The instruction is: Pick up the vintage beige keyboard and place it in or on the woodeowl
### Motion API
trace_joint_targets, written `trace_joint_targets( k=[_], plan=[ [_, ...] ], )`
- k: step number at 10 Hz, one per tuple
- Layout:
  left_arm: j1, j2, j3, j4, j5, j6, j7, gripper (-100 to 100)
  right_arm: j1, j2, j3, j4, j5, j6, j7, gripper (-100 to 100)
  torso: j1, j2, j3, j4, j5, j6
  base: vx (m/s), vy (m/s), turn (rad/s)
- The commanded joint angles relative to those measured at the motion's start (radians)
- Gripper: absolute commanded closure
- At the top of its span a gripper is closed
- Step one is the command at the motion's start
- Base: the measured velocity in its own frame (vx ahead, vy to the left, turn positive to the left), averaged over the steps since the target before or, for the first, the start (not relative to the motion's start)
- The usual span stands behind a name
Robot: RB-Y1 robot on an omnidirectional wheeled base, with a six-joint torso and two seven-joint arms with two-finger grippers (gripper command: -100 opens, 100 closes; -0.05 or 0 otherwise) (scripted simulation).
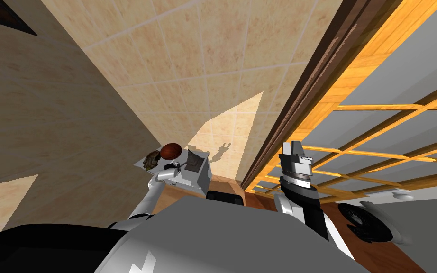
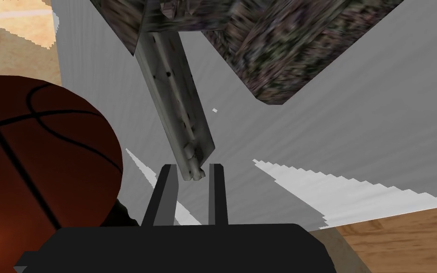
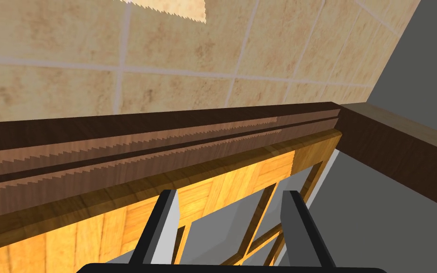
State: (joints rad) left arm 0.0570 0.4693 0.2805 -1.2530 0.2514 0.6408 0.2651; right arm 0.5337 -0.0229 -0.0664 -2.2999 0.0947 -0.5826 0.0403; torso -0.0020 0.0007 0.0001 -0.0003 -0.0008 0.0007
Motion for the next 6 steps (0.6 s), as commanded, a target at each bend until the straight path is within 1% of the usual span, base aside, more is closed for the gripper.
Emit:
trace_joint_targets(
  k=[1, 2, 3, 4, 5, 6],
  plan=[
    [0.007, 0.009, 0.001, -0.027, 0.007, 0.028, 0.003, 100, 0.0, 0.0, 0.0, 0.0, 0.0, 0.0, 0.0, 0, 0.0, 0.0, 0.0, 0.0, 0.0, 0.0, -0.056, -0.054, -0.006],
    [0.004, 0.004, 0.001, -0.019, 0.002, 0.017, 0.003, 100, 0.0, 0.0, 0.0, 0.0, 0.0, 0.0, 0.0, 0, -0.002, 0.002, 0.001, 0.0, 0.0, 0.0, -0.025, -0.022, 0.002],
    [0.004, 0.005, 0.001, -0.021, 0.002, 0.02, 0.004, 0, 0.0, 0.0, 0.0, 0.0, 0.0, 0.0, 0.0, 0, 0.0, 0.001, 0.001, 0.0, 0.0, 0.0, 0.0, 0.0, 0.0],
    [-0.014, 0.04, 0.036, -0.021, -0.002, 0.027, -0.003, 100, 0.0, 0.0, 0.0, 0.0, 0.0, 0.0, 0.0, 0, 0.001, 0.0, 0.0, 0.0, 0.0, 0.0, -0.085, 0.011, -0.102],
    [-0.02, 0.055, 0.056, -0.011, -0.004, 0.038, -0.008, 100, 0.0, 0.0, 0.0, 0.0, 0.0, 0.0, 0.0, 0, 0.002, 0.004, 0.002, 0.001, -0.001, 0.0, -0.154, 0.047, -0.099],
    [-0.024, 0.062, 0.067, -0.005, -0.005, 0.045, -0.011, 100, 0.0, 0.0, 0.0, 0.0, 0.0, 0.0, 0.0, 0, 0.004, 0.009, 0.005, 0.001, 0.0, -0.002, -0.156, 0.06, -0.053]
  ],
)
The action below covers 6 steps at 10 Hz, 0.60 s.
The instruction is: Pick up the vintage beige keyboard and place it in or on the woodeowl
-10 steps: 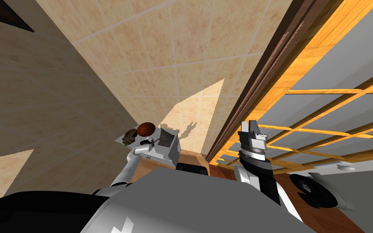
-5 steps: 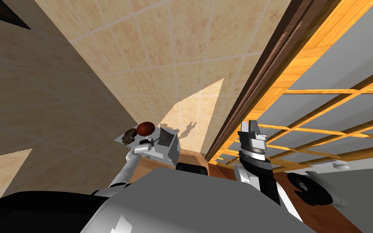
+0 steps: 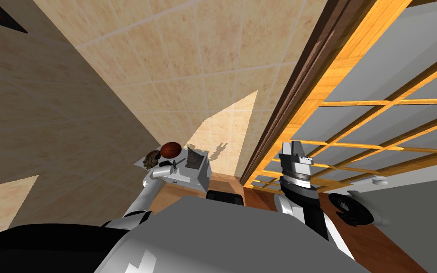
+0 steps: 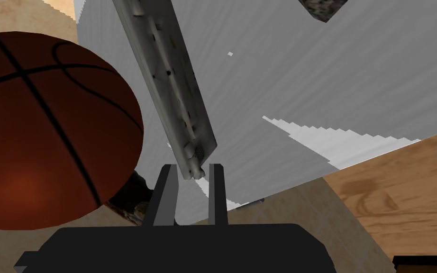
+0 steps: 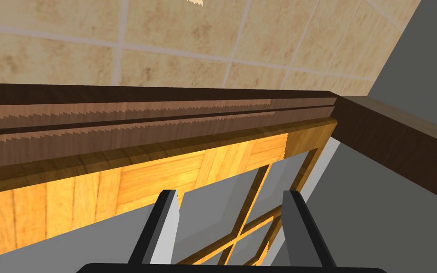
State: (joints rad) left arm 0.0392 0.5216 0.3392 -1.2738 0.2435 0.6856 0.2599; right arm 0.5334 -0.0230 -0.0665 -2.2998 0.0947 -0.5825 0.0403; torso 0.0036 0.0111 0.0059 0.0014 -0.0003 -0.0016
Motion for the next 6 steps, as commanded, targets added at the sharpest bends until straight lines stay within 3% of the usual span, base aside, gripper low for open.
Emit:
trace_joint_targets(
  k=[1, 6],
  plan=[
    [-0.013, 0.023, 0.031, 0.032, 0.001, 0.014, -0.013, 100, 0.0, 0.0, 0.0, 0.0, 0.0, 0.0, 0.0, 0, 0.0, 0.0, 0.0, 0.0, 0.0, 0.0, -0.166, 0.078, -0.071],
    [-0.045, 0.076, 0.126, 0.097, -0.009, 0.072, -0.041, 100, 0.0, 0.0, 0.0, 0.0, 0.0, 0.0, 0.0, 0, 0.008, 0.0, 0.0, 0.0, 0.002, -0.001, -0.148, 0.145, -0.048]
  ],
)
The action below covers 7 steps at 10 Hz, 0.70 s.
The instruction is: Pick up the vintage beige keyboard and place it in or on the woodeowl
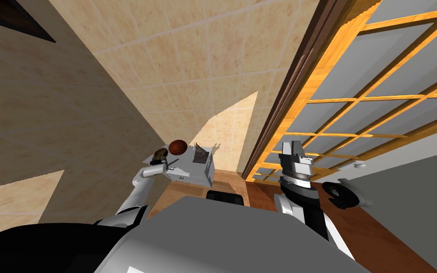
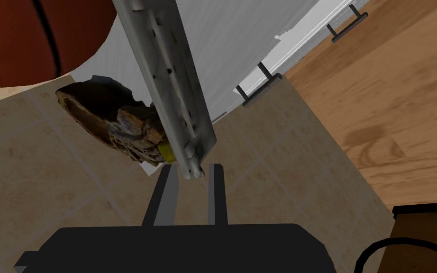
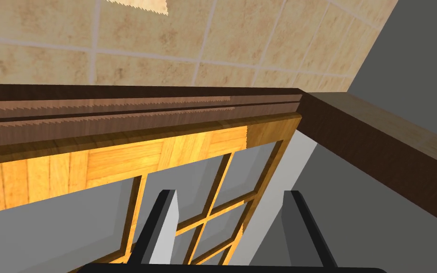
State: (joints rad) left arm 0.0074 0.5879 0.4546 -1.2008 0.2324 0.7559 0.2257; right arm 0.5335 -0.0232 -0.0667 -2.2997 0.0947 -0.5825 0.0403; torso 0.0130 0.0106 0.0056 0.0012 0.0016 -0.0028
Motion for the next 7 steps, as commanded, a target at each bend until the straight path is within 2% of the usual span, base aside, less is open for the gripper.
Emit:
trace_joint_targets(
  k=[1, 3, 7],
  plan=[
    [-0.021, 0.012, 0.019, 0.028, 0.001, 0.008, -0.009, 100, 0.0, 0.0, 0.0, 0.0, 0.0, 0.0, 0.0, 0, 0.0, 0.0, 0.0, 0.0, 0.0, 0.0, -0.104, 0.139, 0.006],
    [-0.067, 0.01, 0.042, 0.037, 0.001, 0.033, -0.016, 100, 0.0, 0.0, 0.0, 0.0, 0.0, 0.0, 0.0, 0, -0.002, -0.004, -0.002, -0.001, 0.0, 0.001, -0.073, 0.172, 0.07],
    [-0.161, -0.021, 0.053, 0.032, 0.009, 0.071, -0.018, 100, 0.0, 0.0, 0.0, 0.0, 0.0, 0.0, 0.0, 0, 0.0, -0.011, -0.006, -0.002, 0.001, 0.003, -0.005, 0.193, 0.105]
  ],
)
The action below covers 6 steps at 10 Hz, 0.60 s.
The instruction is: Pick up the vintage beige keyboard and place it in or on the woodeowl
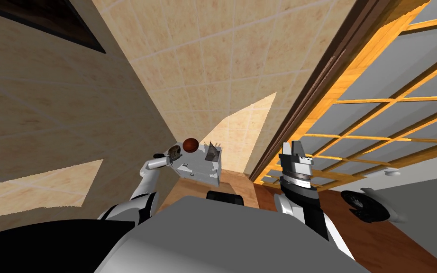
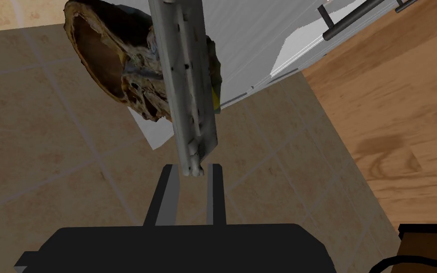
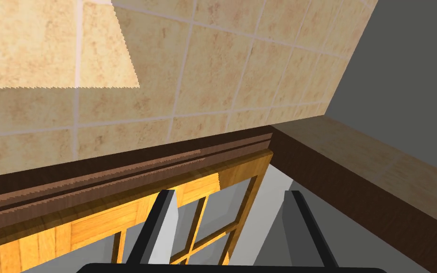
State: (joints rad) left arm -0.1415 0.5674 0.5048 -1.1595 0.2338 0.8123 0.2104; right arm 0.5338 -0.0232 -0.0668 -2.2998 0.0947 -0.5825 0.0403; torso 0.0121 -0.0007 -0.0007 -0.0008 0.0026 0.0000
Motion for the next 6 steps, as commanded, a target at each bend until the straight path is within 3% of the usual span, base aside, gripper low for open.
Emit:
trace_joint_targets(
  k=[1, 6],
  plan=[
    [-0.034, -0.01, 0.004, -0.011, 0.01, 0.023, -0.003, 100, 0.0, 0.0, 0.0, 0.0, 0.0, 0.0, 0.0, 0, 0.0, 0.0, 0.0, 0.0, 0.0, 0.0, 0.012, 0.19, 0.104],
    [-0.153, -0.063, 0.004, -0.023, 0.024, 0.073, -0.001, 100, 0.0, 0.0, 0.0, 0.0, 0.0, 0.0, 0.0, 0, 0.001, -0.001, -0.001, 0.0, 0.0, 0.0, 0.032, 0.188, 0.11]
  ],
)
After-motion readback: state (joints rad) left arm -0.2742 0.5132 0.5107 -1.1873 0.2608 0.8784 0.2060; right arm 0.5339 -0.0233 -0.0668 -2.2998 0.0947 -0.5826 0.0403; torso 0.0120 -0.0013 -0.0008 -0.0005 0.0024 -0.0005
